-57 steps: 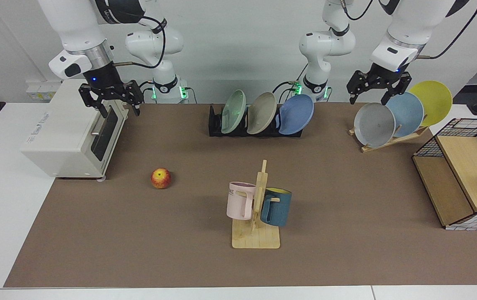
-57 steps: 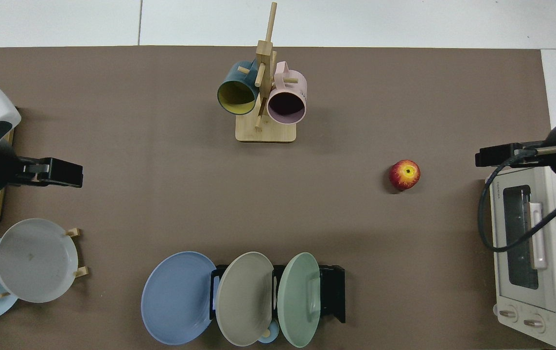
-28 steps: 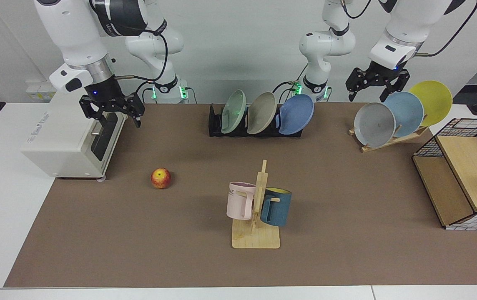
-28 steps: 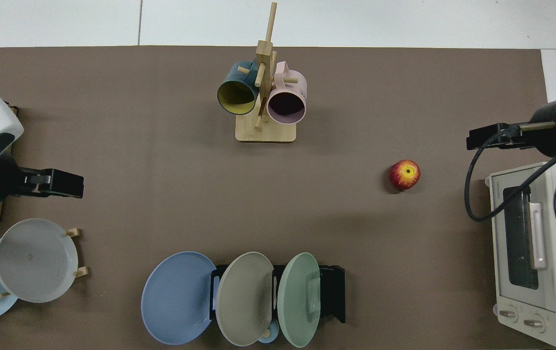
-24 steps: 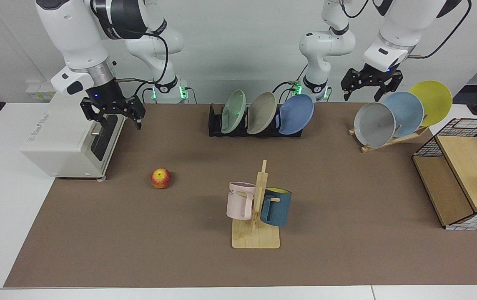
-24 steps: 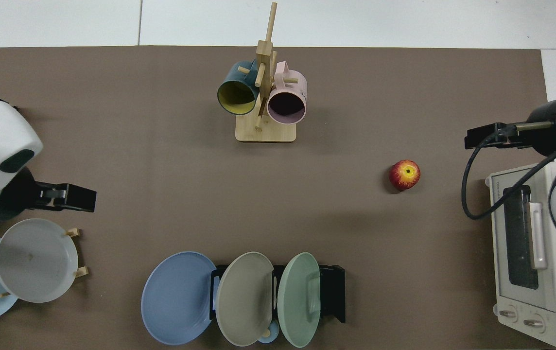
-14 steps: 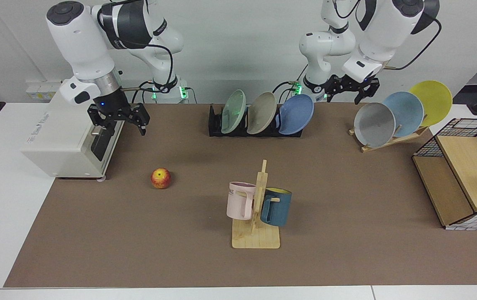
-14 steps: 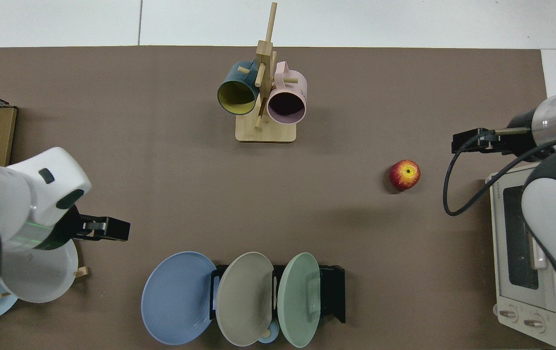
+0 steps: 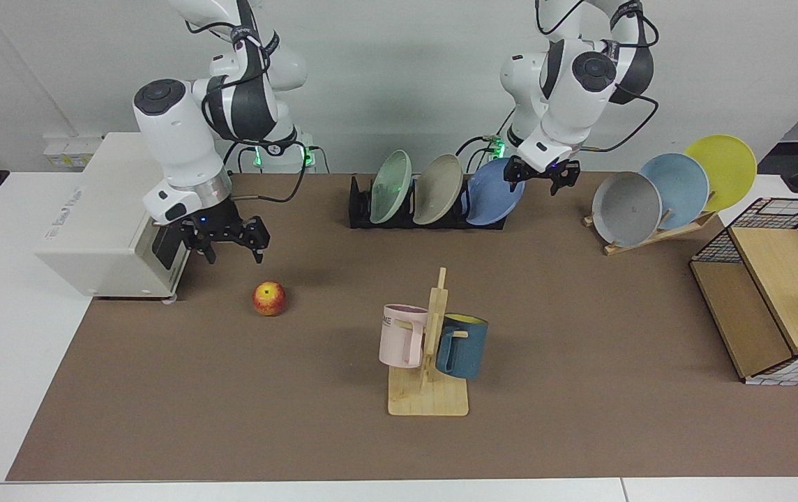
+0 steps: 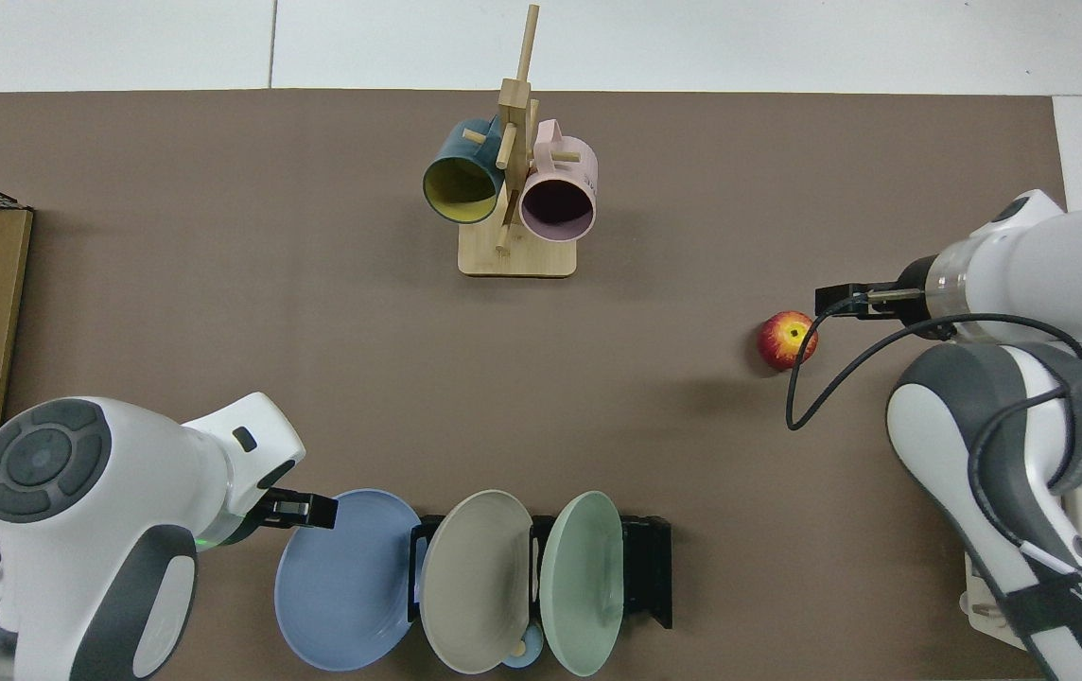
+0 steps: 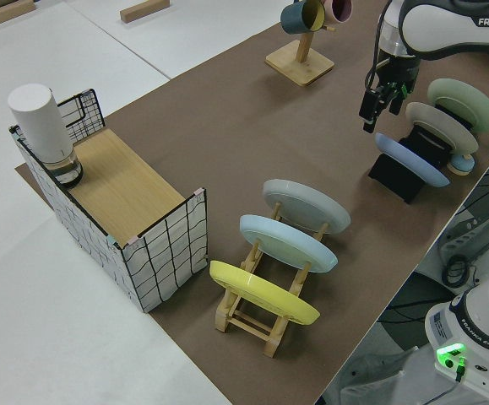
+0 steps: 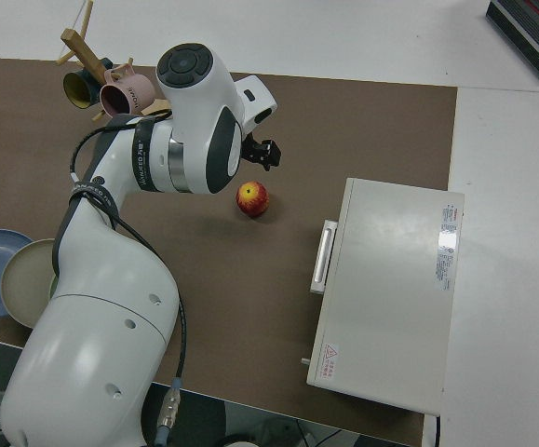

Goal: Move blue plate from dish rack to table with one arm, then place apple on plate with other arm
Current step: 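Grasp the apple with the right gripper while the left gripper reaches the plate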

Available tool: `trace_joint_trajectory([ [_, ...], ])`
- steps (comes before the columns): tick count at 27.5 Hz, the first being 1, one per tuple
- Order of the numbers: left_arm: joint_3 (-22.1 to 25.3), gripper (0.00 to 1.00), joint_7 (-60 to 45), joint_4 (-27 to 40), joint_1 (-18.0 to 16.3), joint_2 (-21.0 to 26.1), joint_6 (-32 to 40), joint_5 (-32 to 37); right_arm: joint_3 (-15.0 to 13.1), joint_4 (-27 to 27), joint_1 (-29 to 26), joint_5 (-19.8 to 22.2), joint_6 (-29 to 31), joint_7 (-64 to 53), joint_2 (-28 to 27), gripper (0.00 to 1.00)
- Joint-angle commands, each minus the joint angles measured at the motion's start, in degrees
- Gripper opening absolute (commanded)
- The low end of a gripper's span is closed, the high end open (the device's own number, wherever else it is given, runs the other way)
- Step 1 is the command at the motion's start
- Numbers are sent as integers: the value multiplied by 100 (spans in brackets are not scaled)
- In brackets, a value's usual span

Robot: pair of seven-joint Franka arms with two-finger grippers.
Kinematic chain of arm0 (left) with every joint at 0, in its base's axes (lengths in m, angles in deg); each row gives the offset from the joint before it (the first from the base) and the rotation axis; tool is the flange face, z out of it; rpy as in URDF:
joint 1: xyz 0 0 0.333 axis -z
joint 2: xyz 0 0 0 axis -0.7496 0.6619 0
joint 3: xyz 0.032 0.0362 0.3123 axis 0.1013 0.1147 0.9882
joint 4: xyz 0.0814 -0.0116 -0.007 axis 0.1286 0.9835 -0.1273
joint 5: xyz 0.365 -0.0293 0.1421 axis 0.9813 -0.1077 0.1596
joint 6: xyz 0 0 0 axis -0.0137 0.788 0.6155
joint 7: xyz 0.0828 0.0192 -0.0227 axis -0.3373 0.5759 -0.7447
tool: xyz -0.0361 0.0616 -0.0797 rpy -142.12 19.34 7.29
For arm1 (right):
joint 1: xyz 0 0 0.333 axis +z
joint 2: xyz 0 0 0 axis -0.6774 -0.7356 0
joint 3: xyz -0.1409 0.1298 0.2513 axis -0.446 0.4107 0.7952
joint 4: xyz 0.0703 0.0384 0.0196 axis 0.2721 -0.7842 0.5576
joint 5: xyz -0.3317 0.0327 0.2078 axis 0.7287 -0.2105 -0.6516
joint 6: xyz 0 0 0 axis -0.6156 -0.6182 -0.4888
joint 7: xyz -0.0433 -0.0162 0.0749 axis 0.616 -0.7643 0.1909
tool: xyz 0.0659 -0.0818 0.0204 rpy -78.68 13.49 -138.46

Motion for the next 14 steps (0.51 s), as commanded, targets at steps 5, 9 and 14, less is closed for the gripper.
trace_joint_trajectory([
  [5, -220, 99, -188, 780, 76, -304, -156, -386, 86, -114, 45, 35, 497, 101, -452, 100],
  [9, -238, 94, -240, 780, 85, -304, -138, -395, 165, -122, 53, 35, 533, 154, -654, 100],
  [14, -404, 62, -267, 780, 85, -322, -85, -395, 166, -183, 53, 35, 812, 119, -909, 100],
])
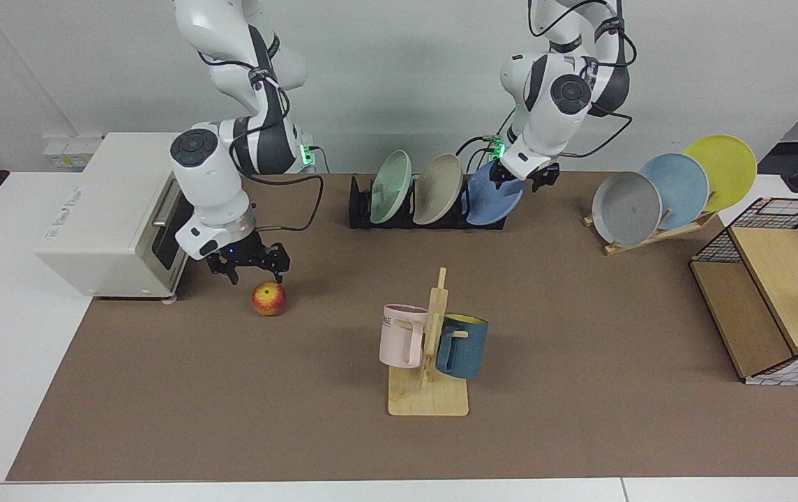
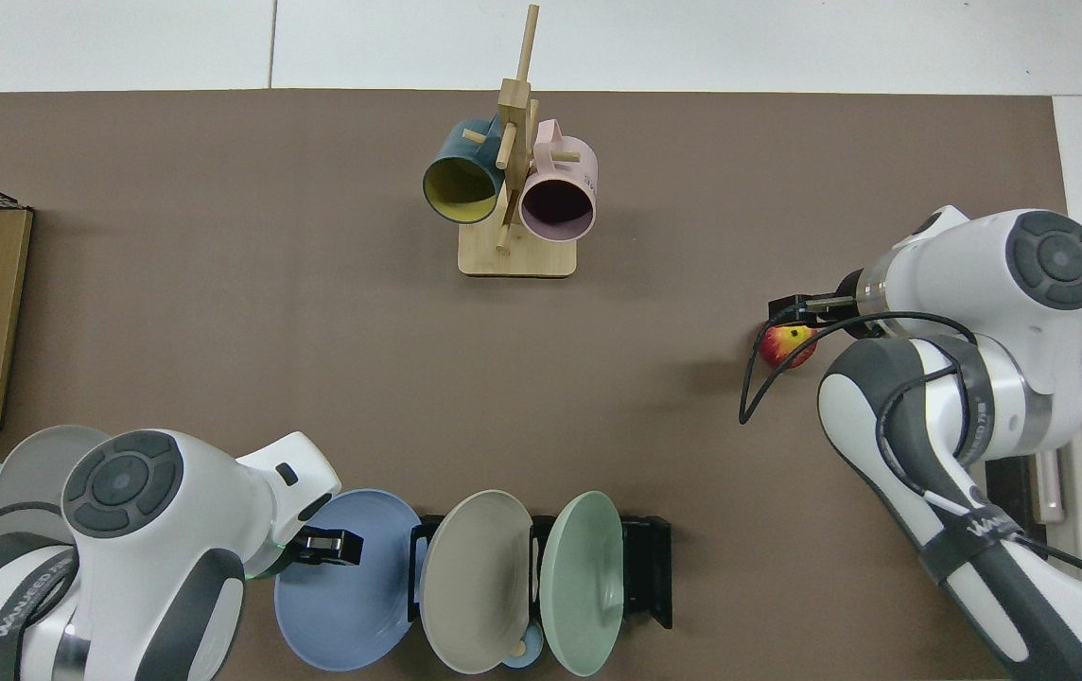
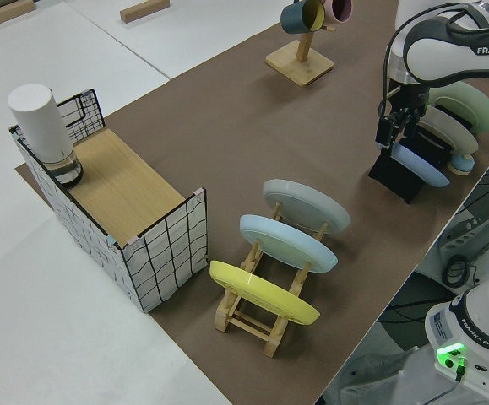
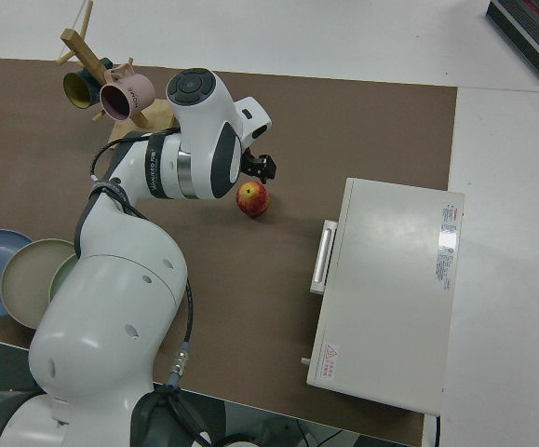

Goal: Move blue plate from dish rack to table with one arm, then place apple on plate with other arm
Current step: 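Lift the blue plate from the rack with the left gripper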

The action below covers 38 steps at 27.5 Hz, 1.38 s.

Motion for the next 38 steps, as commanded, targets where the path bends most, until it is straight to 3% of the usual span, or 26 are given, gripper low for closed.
trace_joint_trajectory([
  [1, -163, 54, -77, 184, 45, -245, -56, -105, 29, -148, -13, 35, 496, 99, -258, 100],
  [3, -207, 35, -182, 184, 45, -262, -29, -105, 29, -280, -13, 35, 785, 99, -372, 100],
  [7, -286, 6, -288, 140, 45, -254, 15, -105, 29, -438, -13, 35, 1252, 99, -645, 100],
  [8, -321, 1, -288, 123, 36, -254, 24, -87, 29, -447, -13, 35, 1313, 108, -715, 100],
  [12, -331, 0, -305, -53, 9, -254, 243, 62, 29, -482, -4, 35, 1332, 99, -821, 97],
  [13, -331, 0, -297, -140, 1, -254, 304, 149, 29, -491, -4, 70, 1279, 64, -812, 79],
  [14, -322, 0, -297, -263, 1, -245, 401, 254, 29, -491, -4, 88, 1261, -6, -795, 36],
  [15, -304, 0, -297, -369, -8, -227, 497, 342, 29, -491, -4, 79, 1244, -58, -777, 7],
  [16, -295, 0, -288, -457, -8, -210, 577, 413, 29, -482, -4, 79, 1218, -94, -760, 0],
  [25, 38, 0, -112, -1336, -61, -8, 973, 589, 38, -193, -4, 123, 243, -94, -233, 0],
  [29, 372, 0, 168, -1775, -87, 395, 877, 555, 38, 211, -13, 141, -363, -112, -48, 0],
  [34, 706, 0, 512, -2356, -87, 950, 473, 309, 38, 844, -13, 150, -1058, -217, -39, 0],
  [38, 733, 0, 538, -2347, -236, 1222, -238, -499, 38, 1204, -22, 150, -1585, -226, -13, 0],
])
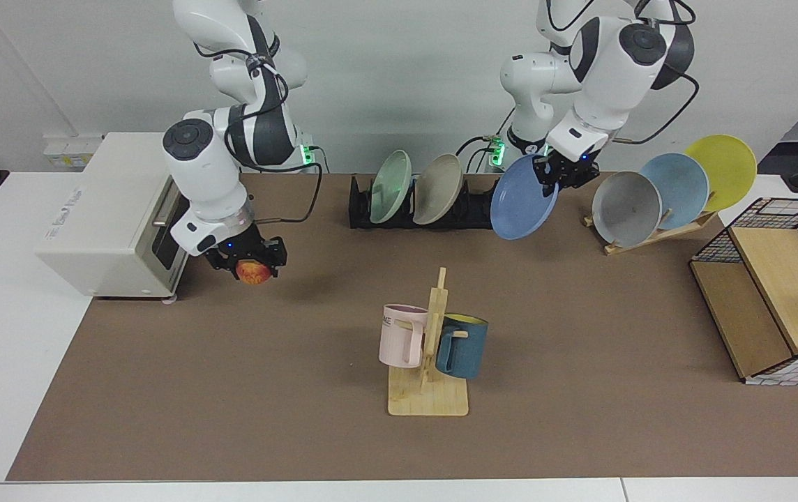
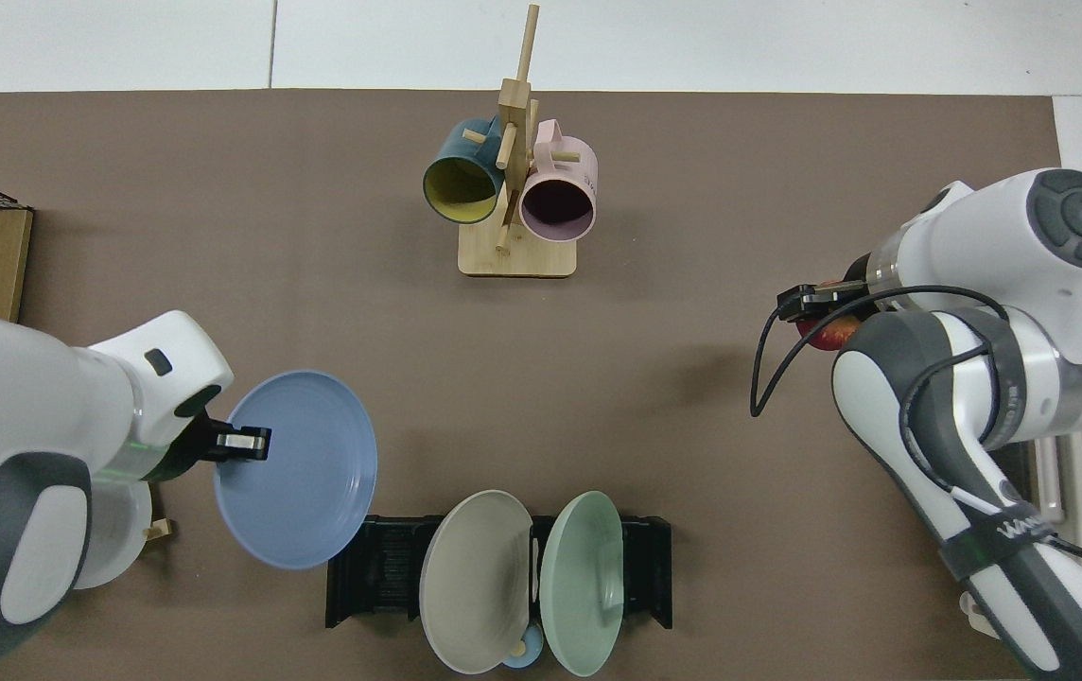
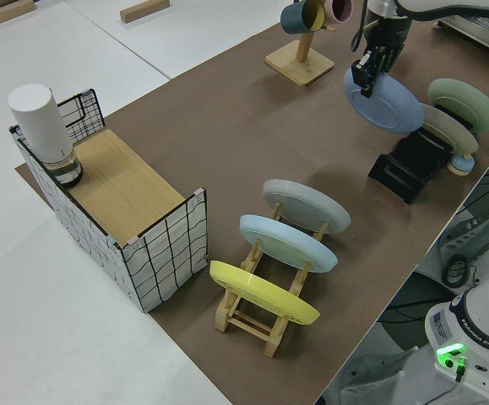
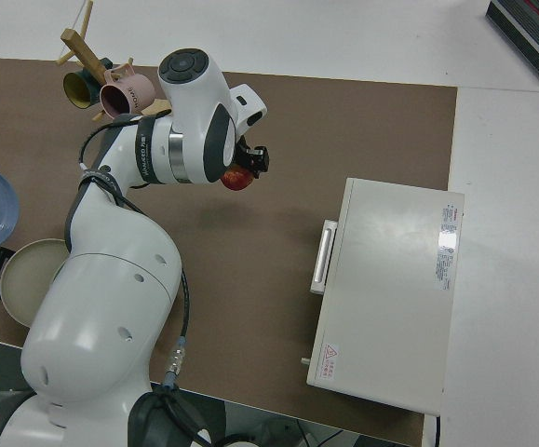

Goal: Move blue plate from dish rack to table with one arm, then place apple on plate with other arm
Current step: 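Carry the blue plate with the left gripper toward the table middle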

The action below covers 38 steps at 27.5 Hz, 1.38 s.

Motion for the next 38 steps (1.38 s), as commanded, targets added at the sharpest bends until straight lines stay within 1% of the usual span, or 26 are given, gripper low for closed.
trace_joint_trajectory([
  [1, 8, 0, 173, -320, -141, 649, -705, -787, 31, 549, -31, 107, -759, -98, -37, 0],
  [3, 16, 0, 323, -329, -141, 877, -1082, -1033, 31, 708, -40, 99, -1032, -98, 33, 0],
  [6, -18, 0, 508, -320, -124, 1140, -1426, -1209, 40, 761, -40, 116, -1226, -98, 182, 0],
  [10, -133, 0, 508, -206, -89, 1589, -2049, -1648, 40, 735, -58, 107, -1183, -98, 244, 0],
  [13, -352, 0, 499, -118, -71, 1835, -2516, -1816, 57, 717, -40, 186, -1148, -98, 244, 0],
  [17, -449, 0, 499, -56, -53, 1994, -2666, -1904, 66, 682, -40, 230, -1113, -98, 244, 0],
  [20, -659, 0, 491, 40, -53, 2099, -2824, -1948, 66, 682, -31, 230, -1104, -98, 244, 0],
  [23, -897, 0, 482, 234, -36, 2117, -3175, -1948, 66, 647, -31, 239, -1095, -98, 244, 0],
  [26, -1003, 0, 455, 260, -10, 2126, -3255, -1930, 66, 585, -31, 230, -1007, -98, 244, 0],
  [29, -1029, 23, 350, 269, 52, 2126, -3281, -1930, 75, 541, -31, 230, -946, -98, 262, 0],
  [30, -1038, 26, 315, 269, 61, 2126, -3290, -1896, 84, 533, -31, 230, -946, -98, 262, 0],
  [33, -1047, 29, 271, 260, 70, 2126, -3299, -1843, 84, 506, -31, 186, -902, -80, 253, 0],
  [35, -1047, 32, 244, 243, 70, 2126, -3282, -1842, 84, 410, -31, 142, -770, -63, 262, 0],
  [37, -1038, 38, 236, 225, 70, 2126, -3281, -1807, 92, 304, -31, 116, -621, -54, 271, 0],
  [38, -1038, 38, 227, 216, 70, 2126, -3290, -1781, 92, 269, -31, 116, -560, -45, 271, 0],
])
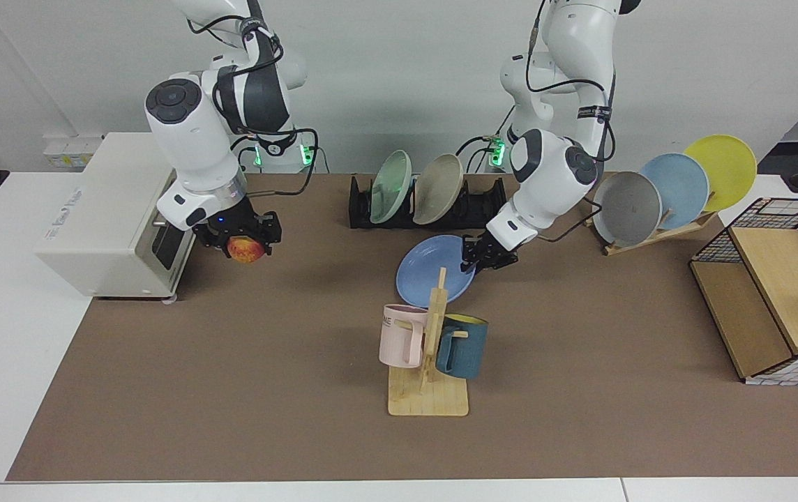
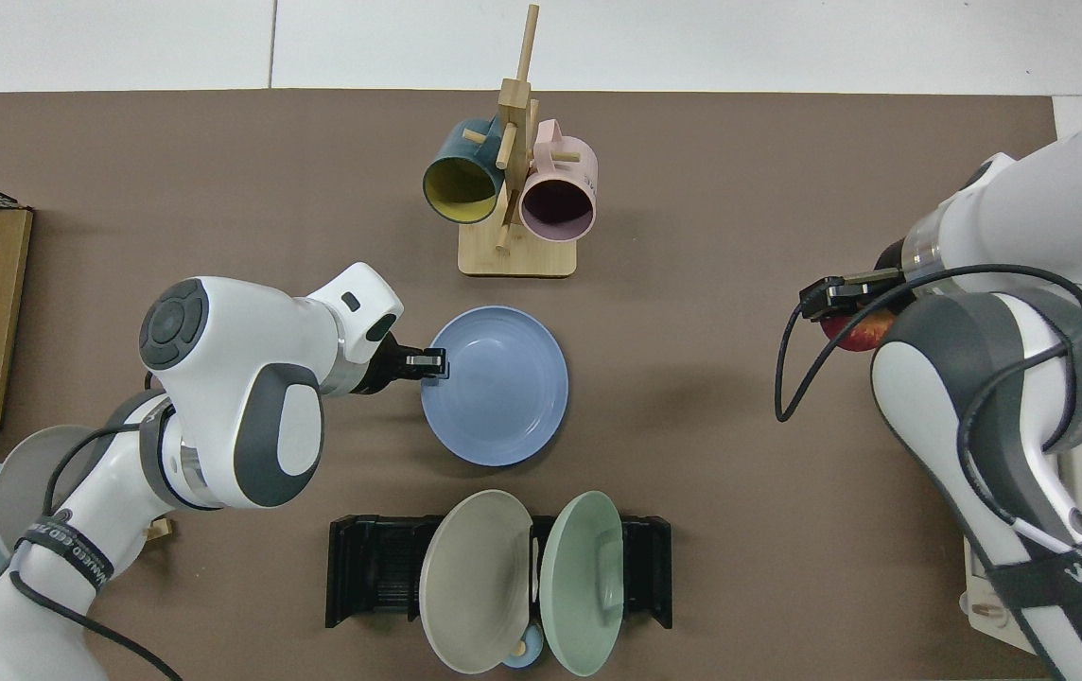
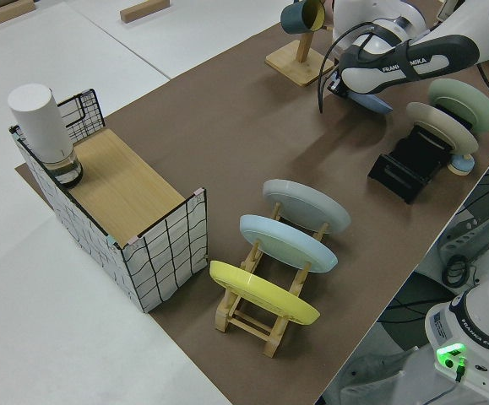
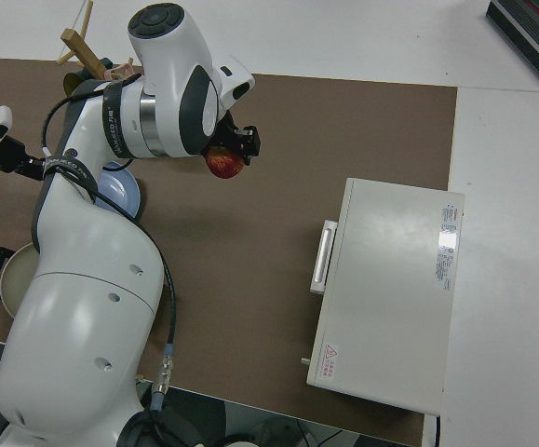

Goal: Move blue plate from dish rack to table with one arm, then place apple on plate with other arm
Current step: 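Carry the blue plate with the left gripper toward the table middle, then set the blue plate down and open the left gripper, then carry the apple over the plate with the right gripper while the left withdraws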

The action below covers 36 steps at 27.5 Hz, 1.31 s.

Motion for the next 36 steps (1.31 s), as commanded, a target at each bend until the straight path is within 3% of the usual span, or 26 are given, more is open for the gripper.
trace_joint_trajectory([
  [1, 29, 38, -126, 58, 43, -88, -131, 92, 48, -330, -20, 4, 431, -21, 76, 0],
  [7, 99, 40, -609, -126, 17, -220, 271, 969, 311, -532, -28, -5, 808, 268, 41, 0],
  [12, 345, 41, -891, -986, -27, -360, 1773, 2217, 636, -611, -28, 4, 1090, 734, -82, 0],
  [15, 433, 43, -900, -1373, -45, -475, 2363, 2588, 812, -611, -28, 13, 1248, 971, -187, 0],
  [17, 556, 59, -848, -1672, -62, -536, 2601, 2702, 961, -585, -20, 30, 1301, 1243, -266, 0],
  [24, 732, 71, -566, -2639, -124, -572, 3708, 3002, 1515, -444, 103, 127, 1451, 2324, -495, 0],
  [29, 750, 99, -540, -2930, -133, -756, 4043, 3002, 2130, -190, 104, 337, 1468, 3404, -793, 0],
  [36, 767, 100, -548, -2930, -124, -1011, 4281, 2984, 2939, -93, 104, 1154, 1608, 4750, -1312, 0],
])
